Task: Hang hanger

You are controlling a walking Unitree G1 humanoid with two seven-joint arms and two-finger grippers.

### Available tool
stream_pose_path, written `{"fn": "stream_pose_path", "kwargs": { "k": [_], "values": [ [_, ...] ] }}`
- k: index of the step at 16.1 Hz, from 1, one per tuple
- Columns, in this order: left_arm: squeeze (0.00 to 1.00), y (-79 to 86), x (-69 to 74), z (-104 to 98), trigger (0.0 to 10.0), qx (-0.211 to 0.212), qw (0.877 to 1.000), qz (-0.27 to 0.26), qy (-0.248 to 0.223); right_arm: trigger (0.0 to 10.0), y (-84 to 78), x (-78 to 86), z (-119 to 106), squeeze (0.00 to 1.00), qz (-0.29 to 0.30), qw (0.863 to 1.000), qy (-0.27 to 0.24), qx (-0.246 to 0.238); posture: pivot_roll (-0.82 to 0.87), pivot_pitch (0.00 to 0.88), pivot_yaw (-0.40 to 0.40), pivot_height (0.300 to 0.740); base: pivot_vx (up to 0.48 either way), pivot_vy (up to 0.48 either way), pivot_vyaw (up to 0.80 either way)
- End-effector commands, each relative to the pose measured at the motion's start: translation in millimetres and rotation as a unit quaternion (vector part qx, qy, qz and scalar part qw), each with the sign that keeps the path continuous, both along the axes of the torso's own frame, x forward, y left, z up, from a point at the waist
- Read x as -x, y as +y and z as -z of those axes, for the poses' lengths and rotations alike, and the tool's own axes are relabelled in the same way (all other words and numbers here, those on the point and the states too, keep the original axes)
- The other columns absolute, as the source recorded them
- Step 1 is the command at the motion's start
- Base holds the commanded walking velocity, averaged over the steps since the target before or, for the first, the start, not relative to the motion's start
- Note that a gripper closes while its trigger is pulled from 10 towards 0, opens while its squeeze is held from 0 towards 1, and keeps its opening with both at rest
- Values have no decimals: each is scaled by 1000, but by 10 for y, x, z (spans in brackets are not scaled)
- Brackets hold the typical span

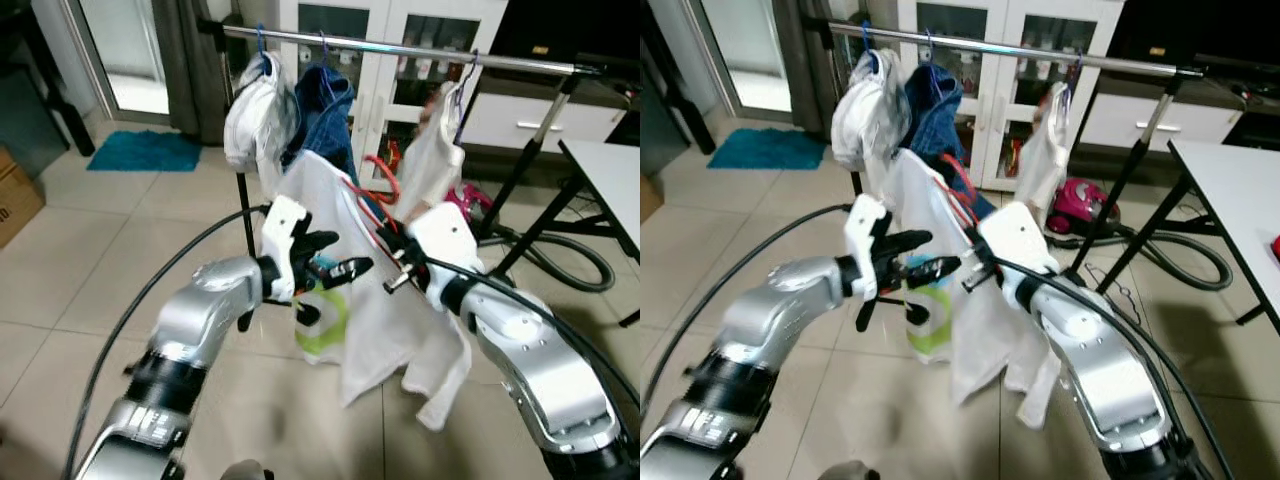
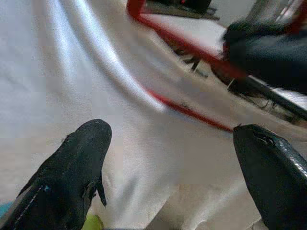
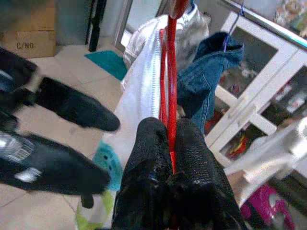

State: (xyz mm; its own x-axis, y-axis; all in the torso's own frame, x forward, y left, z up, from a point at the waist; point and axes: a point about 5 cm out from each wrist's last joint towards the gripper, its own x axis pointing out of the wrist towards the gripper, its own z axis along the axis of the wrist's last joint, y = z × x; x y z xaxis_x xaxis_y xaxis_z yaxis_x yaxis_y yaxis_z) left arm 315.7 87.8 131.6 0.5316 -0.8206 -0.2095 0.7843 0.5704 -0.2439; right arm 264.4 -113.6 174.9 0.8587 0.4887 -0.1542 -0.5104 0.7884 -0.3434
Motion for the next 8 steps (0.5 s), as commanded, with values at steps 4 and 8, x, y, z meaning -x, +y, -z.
{"fn": "stream_pose_path", "kwargs": {
  "k": [4,8],
  "values": [
    [0,33,-220,-15,10000,-16,998,-56,-10,0,69,28,-162,0,-21,999,-38,8,-23,0,8,740,0,0,0],
    [0,18,-297,-65,3490,11,998,-57,-22,0,83,49,-146,0,-25,999,-32,10,-28,0,14,740,0,0,0]
  ]
}}
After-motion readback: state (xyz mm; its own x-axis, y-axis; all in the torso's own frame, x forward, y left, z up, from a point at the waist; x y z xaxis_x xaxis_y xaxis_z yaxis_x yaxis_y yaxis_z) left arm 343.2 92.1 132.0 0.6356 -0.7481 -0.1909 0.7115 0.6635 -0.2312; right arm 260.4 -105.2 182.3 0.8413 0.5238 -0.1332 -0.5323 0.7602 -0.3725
